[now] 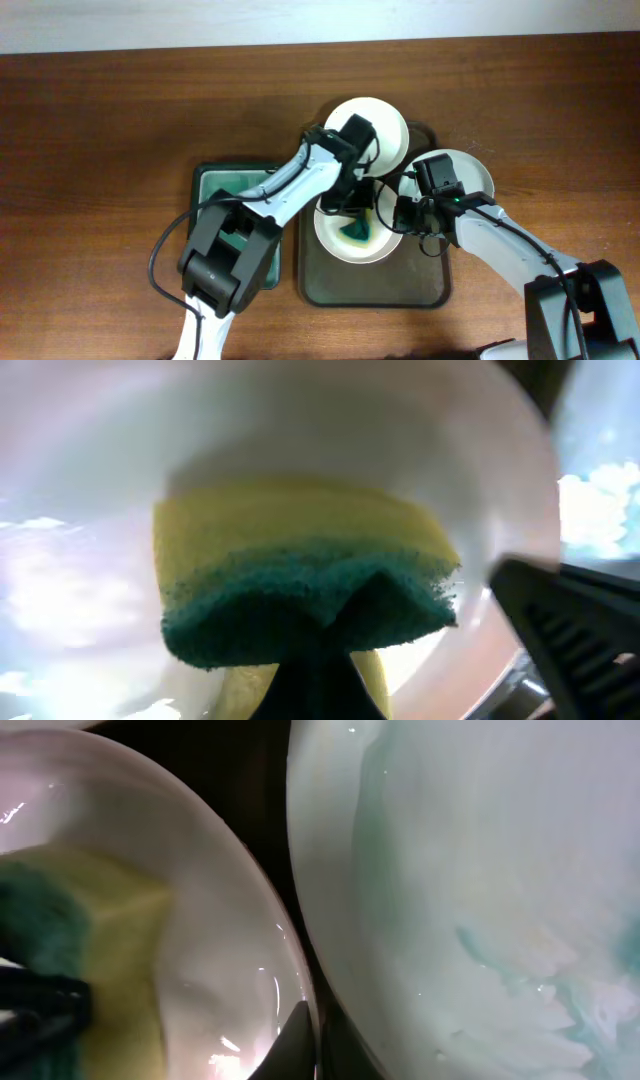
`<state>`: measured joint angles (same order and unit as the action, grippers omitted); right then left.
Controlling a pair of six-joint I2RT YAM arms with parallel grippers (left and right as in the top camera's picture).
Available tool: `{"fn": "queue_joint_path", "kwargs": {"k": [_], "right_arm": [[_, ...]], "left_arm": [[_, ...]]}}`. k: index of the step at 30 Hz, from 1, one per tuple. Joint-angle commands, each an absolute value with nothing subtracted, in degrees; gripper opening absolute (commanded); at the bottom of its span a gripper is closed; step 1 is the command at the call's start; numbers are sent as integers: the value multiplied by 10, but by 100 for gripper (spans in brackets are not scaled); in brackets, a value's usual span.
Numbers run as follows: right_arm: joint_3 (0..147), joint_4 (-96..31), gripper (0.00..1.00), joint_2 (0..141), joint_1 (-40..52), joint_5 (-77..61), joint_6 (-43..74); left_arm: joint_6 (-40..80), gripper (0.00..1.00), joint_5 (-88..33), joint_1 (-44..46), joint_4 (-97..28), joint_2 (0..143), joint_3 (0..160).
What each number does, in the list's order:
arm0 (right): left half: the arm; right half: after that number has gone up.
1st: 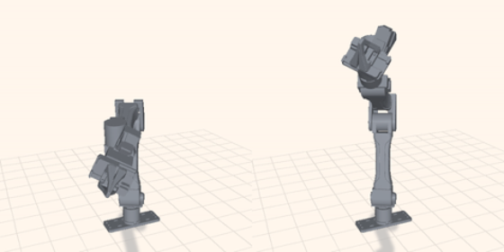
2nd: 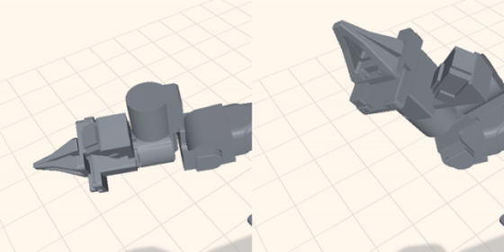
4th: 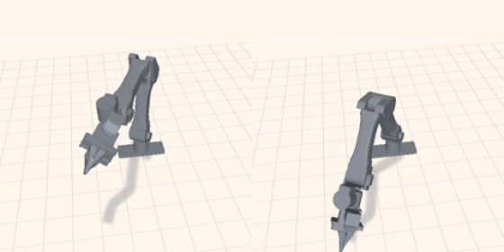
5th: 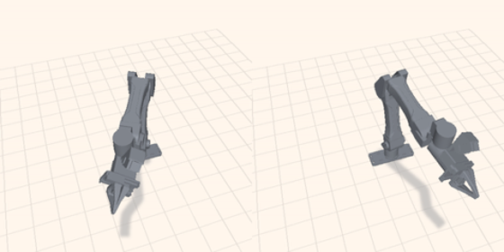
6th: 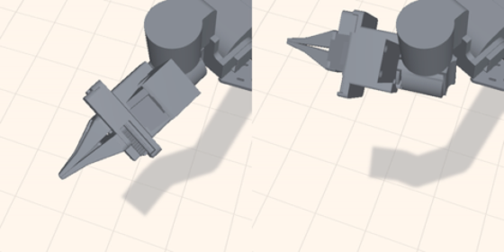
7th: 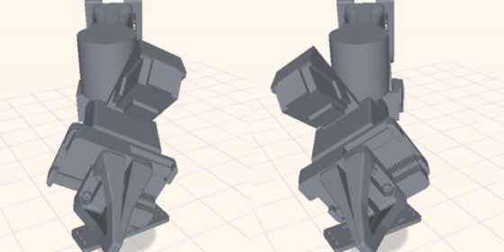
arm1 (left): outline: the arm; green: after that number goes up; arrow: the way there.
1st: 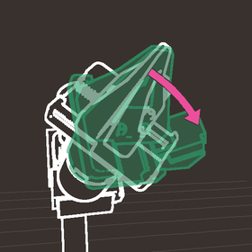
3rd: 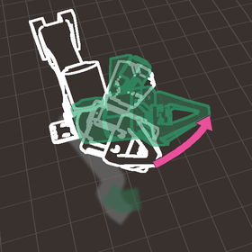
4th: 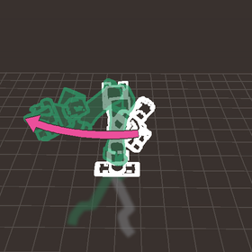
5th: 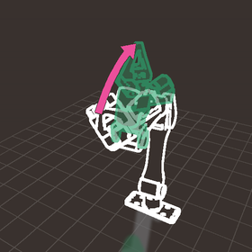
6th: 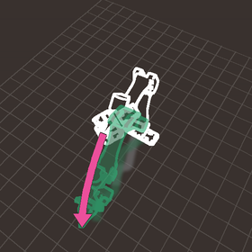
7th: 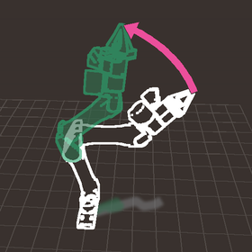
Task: Clean dirty plates on tray and stack at the side
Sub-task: 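Scrub the held plate with the sponge in the left gripper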
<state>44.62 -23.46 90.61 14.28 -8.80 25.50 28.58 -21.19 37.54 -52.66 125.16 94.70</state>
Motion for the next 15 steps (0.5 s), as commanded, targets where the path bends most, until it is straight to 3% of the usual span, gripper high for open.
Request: {"fn": "queue_joint_path", "kwargs": {"k": [1,7,15], "right_arm": [[456,-227,4,907,142,-83,258],[456,-231,4,906,142,-72,258],[456,-232,4,906,142,-68,258]], "left_arm": [[291,0,-248,404,-500,1263,953],[290,0,-211,405,-521,1271,940],[321,0,72,404,-657,1270,956]]}}
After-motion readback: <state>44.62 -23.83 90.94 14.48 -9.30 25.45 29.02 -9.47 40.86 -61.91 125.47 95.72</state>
